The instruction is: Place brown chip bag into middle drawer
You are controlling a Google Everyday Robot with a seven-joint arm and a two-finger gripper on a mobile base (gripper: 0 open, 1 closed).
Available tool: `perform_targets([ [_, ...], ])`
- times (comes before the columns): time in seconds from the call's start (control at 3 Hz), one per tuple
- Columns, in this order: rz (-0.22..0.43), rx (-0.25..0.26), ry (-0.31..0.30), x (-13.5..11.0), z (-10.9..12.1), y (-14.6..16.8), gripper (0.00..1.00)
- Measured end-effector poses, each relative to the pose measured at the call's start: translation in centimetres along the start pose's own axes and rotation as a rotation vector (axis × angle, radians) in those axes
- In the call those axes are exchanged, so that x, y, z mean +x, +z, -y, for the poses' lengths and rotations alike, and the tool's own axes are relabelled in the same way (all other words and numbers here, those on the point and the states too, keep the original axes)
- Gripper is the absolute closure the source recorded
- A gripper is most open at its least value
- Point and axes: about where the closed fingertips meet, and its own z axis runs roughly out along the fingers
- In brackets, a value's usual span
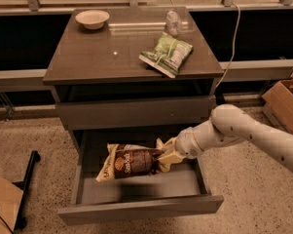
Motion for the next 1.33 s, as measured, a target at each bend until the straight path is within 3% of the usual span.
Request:
perform_targets([
  [0.33, 0.016, -0.036, 0.065, 5.4, 0.9, 2.3, 1.0],
  [0.67, 0.025, -0.072, 0.128, 10.5, 2.1, 4.5, 0.84],
  [1.33, 0.031, -0.086, 0.144, 11.5, 2.2, 5.5, 0.37],
])
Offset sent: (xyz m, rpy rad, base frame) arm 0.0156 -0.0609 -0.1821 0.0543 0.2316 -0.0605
